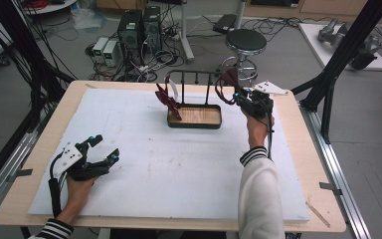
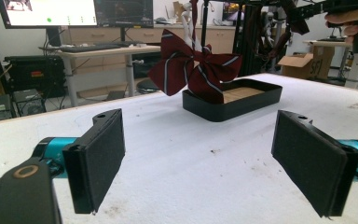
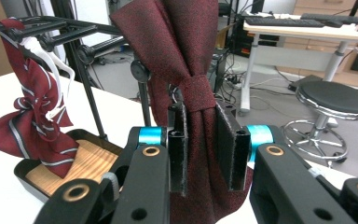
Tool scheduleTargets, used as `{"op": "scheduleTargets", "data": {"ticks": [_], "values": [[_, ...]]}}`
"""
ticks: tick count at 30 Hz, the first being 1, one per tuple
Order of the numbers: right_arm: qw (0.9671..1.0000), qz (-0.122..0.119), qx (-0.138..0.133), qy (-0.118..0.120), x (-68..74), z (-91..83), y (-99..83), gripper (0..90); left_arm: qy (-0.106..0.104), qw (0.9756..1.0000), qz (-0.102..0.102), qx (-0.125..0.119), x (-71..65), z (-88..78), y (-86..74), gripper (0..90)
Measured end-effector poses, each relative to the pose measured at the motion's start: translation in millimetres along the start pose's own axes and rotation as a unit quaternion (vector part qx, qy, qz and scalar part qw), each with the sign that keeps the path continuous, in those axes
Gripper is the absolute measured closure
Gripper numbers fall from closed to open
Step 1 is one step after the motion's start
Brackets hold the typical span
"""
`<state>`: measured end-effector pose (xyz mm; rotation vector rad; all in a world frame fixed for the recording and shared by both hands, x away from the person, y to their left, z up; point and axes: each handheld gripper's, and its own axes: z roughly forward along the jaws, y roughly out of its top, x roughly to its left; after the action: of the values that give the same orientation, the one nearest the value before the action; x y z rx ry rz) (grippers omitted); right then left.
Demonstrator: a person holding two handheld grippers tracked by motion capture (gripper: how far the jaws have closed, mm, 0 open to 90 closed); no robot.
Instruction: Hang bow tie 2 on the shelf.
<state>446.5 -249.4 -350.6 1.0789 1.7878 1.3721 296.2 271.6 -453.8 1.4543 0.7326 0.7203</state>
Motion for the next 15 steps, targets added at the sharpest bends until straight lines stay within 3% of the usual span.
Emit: {"op": "scheduleTargets", "data": {"ticks": [11, 15], "values": [[0.9999, 0.006, 0.01, -0.008, -1.4, 1.2, -1.9, 71.8, 0.0, 1.0, 0.001, 0.001, 0.1, -0.1, 0.0, 17.7], [0.9998, 0.003, 0.019, -0.005, -1.6, 2.6, -3.2, 62.9, 0.0, 1.0, 0.0, 0.0, 0.0, 0.0, 0.0, 17.7]]}}
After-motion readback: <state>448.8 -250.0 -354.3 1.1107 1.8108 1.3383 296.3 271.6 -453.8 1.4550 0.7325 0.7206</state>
